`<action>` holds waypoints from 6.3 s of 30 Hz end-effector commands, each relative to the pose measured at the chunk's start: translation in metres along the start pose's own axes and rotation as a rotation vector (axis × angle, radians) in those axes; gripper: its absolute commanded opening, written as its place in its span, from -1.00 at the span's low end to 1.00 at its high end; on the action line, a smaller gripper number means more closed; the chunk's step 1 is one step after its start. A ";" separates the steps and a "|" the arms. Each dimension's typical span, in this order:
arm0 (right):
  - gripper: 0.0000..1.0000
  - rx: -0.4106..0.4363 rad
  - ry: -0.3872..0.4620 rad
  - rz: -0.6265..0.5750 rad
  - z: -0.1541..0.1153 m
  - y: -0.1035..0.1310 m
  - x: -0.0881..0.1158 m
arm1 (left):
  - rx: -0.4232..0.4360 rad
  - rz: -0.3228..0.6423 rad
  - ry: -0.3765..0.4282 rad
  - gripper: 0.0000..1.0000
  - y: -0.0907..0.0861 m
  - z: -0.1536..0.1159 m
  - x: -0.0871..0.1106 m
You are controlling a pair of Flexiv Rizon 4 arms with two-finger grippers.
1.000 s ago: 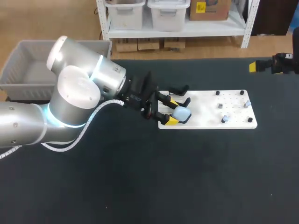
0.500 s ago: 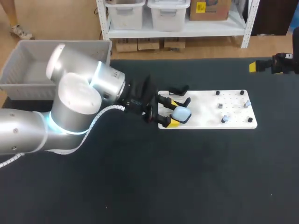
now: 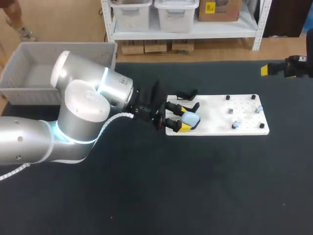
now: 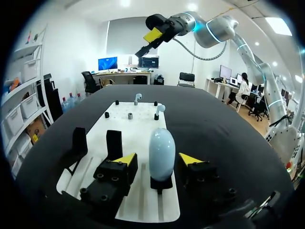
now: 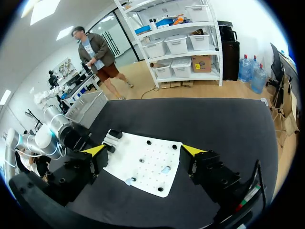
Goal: Pick up each earbud case from the left stands, insert the matching earbuds, close the lid, and place the case in the box.
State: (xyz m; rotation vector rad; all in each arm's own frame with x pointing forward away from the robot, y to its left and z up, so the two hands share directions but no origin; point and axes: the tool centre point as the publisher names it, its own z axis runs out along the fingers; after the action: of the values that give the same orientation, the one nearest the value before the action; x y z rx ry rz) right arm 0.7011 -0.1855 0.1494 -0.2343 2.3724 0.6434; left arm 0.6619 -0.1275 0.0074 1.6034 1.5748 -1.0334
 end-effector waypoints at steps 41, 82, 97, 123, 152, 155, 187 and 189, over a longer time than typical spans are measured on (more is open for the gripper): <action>1.00 -0.001 0.000 0.000 0.000 0.000 0.000 | 0.000 0.039 -0.288 -1.00 0.010 -0.079 -0.105; 1.00 -0.086 0.000 -0.153 -0.010 0.083 -0.009 | -0.027 0.008 -0.358 -1.00 0.022 -0.083 -0.135; 1.00 -0.130 0.073 -0.225 0.001 0.163 0.007 | -0.027 0.008 -0.358 -1.00 0.022 -0.083 -0.135; 1.00 -0.177 0.137 -0.222 0.061 0.206 0.001 | -0.027 0.008 -0.358 -1.00 0.022 -0.083 -0.135; 1.00 -0.138 0.150 -0.172 0.079 0.190 -0.006 | -0.027 0.008 -0.358 -1.00 0.022 -0.083 -0.135; 1.00 -0.134 0.151 -0.165 0.080 0.187 -0.006 | -0.027 0.008 -0.358 -1.00 0.022 -0.083 -0.135; 1.00 -0.094 0.114 -0.131 0.084 0.173 -0.032 | -0.027 0.008 -0.358 -1.00 0.022 -0.083 -0.135; 1.00 -0.086 0.096 -0.133 0.080 0.172 -0.037 | -0.027 0.008 -0.358 -1.00 0.022 -0.083 -0.135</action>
State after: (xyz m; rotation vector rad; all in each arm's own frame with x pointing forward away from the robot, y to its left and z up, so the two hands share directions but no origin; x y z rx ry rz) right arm 0.7190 0.0043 0.1846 -0.4790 2.3999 0.7085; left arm 0.6971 -0.1207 0.1639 1.3225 1.3350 -1.2175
